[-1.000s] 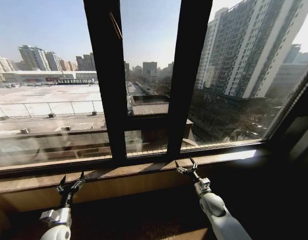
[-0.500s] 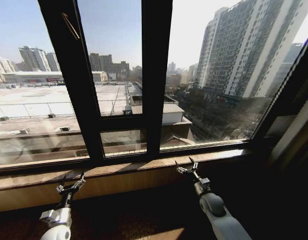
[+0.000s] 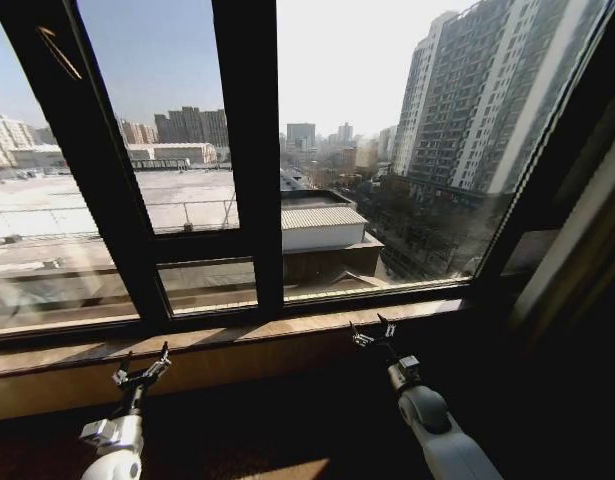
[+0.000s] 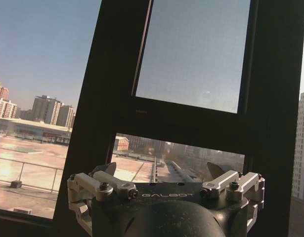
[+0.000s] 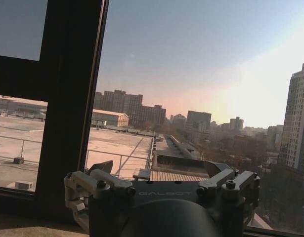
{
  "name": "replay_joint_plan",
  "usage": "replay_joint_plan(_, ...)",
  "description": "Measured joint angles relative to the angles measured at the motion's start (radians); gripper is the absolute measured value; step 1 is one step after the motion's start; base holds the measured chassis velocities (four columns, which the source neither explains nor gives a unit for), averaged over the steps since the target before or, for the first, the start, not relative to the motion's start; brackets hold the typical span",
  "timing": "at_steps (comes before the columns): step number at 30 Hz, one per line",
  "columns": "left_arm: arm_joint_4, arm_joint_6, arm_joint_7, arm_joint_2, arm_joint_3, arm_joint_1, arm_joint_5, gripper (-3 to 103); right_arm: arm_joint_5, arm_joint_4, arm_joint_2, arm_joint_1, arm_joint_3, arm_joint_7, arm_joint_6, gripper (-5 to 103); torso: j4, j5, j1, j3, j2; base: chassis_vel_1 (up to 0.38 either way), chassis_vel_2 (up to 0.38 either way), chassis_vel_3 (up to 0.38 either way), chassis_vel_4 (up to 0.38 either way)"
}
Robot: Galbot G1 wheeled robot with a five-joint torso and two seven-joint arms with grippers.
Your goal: Open the curtains by pulling them apart, changing their state from closed to fully open.
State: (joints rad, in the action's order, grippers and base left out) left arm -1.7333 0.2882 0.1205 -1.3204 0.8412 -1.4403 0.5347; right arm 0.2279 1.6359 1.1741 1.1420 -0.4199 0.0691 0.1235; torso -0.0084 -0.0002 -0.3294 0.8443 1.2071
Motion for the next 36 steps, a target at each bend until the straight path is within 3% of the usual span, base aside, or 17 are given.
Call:
replay_joint_plan(2,0.0,0.0,-0.001,0.0,0.0,0.0,0.0,100,0.0,0.0,0.0,0.0,0.0,0.0,0.0,100,0.0005,-0.0013,0.0,0.0,0.0,0.017,0.013,-0.029,-0.02)
replay_joint_plan(18,0.0,0.0,-0.001,0.0,0.0,0.0,0.0,100,0.0,0.0,0.0,0.0,0.0,0.0,0.0,100,0.0002,-0.0001,0.0,0.0,0.0,0.03,-0.04,-0.026,0.042)
replay_joint_plan(36,0.0,0.0,-0.001,0.0,0.0,0.0,0.0,100,0.0,0.0,0.0,0.0,0.0,0.0,0.0,100,0.0001,0.0001,0.0,0.0,0.0,0.194,-0.309,-0.211,0.314)
